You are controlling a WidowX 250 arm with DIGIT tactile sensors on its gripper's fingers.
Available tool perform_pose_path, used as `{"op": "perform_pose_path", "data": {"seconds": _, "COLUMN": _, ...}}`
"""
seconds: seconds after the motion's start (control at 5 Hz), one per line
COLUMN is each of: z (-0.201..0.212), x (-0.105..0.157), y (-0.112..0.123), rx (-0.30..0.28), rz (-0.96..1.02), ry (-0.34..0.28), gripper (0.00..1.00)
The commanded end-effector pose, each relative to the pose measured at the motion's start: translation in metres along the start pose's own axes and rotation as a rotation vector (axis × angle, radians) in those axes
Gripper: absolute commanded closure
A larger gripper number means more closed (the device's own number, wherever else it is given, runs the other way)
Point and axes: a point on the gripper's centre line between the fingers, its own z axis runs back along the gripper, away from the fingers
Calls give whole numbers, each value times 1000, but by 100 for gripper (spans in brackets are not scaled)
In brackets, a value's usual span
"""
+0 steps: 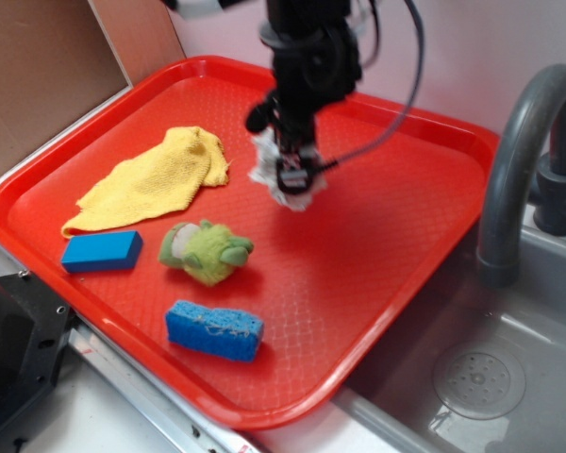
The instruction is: Grab the white paper.
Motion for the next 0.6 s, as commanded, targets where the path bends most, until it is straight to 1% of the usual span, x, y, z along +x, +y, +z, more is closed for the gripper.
{"op": "perform_pose_path", "data": {"seconds": 0.0, "z": 93, "x": -61, "y": -2, "rx": -68, "rz": 518, "ry": -226, "gripper": 100}}
{"op": "perform_pose_path", "data": {"seconds": 0.2, "z": 108, "x": -78, "y": -8, "rx": -18, "rz": 729, "ry": -224, "gripper": 100}}
{"op": "perform_pose_path", "data": {"seconds": 0.4, "z": 104, "x": -68, "y": -2, "rx": -45, "rz": 589, "ry": -131, "gripper": 100}}
